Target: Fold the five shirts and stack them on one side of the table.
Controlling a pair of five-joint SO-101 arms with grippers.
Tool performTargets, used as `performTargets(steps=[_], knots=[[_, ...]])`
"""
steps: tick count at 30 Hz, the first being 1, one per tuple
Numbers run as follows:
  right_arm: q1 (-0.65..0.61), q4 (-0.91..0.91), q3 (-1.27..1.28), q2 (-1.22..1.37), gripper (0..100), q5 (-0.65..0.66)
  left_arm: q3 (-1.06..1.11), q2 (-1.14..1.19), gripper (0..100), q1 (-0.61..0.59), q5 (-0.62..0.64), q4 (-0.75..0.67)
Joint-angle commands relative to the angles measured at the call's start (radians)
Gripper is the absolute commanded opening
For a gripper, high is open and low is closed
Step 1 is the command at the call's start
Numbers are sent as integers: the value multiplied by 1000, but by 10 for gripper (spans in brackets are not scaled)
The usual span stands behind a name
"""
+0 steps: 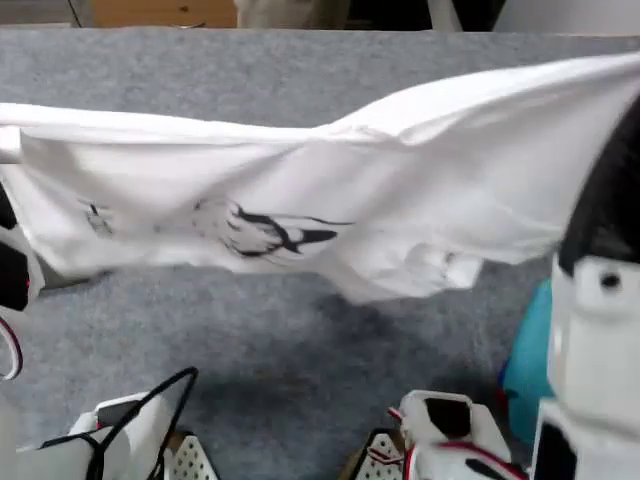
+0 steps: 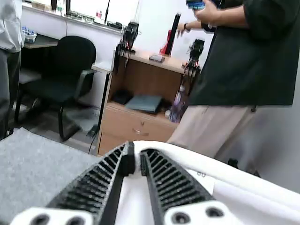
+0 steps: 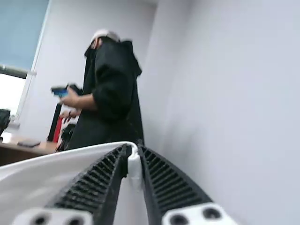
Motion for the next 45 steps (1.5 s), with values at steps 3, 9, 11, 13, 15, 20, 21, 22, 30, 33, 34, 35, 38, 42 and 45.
performTargets(steps=[3, 9, 11, 13, 15, 20, 21, 22, 30, 33, 34, 35, 38, 42, 45], knots=[[16, -69, -13, -27, 4, 11, 28, -102, 19, -12, -25, 9], [16, -101, -15, -70, 4, 20, 338, -265, 19, -11, -75, 8], [16, -114, -12, -102, 4, 54, 448, -289, 19, -9, -137, 0], [16, -124, -7, -130, 4, 71, 542, -297, 19, -9, -167, -3], [16, -124, -7, -150, 4, 91, 589, -302, 19, -9, -170, 0], [18, -114, -2, -165, 4, 117, 703, -317, 19, -8, -172, -2], [18, -109, 13, -163, 4, 117, 733, -317, 19, 3, -172, -3], [16, -106, 42, -163, 4, 117, 769, -312, 19, 26, -173, -6], [15, -247, 532, -165, 4, 123, 1181, -306, 19, 169, -186, -305], [12, -373, 757, -163, 4, 123, 1376, -306, 19, 173, -184, -548], [12, -428, 843, -163, 4, 123, 1428, -305, 19, 176, -183, -621], [12, -496, 935, -163, 4, 123, 1479, -303, 19, 178, -183, -698], [10, -726, 1193, -140, 4, 137, 1565, -254, 19, 178, -181, -924], [-12, -934, 1353, -38, 4, 187, 1501, -91, 20, 195, -180, -1114], [-19, -999, 1353, 70, 4, 184, 1361, 84, 20, 226, -186, -1143]])
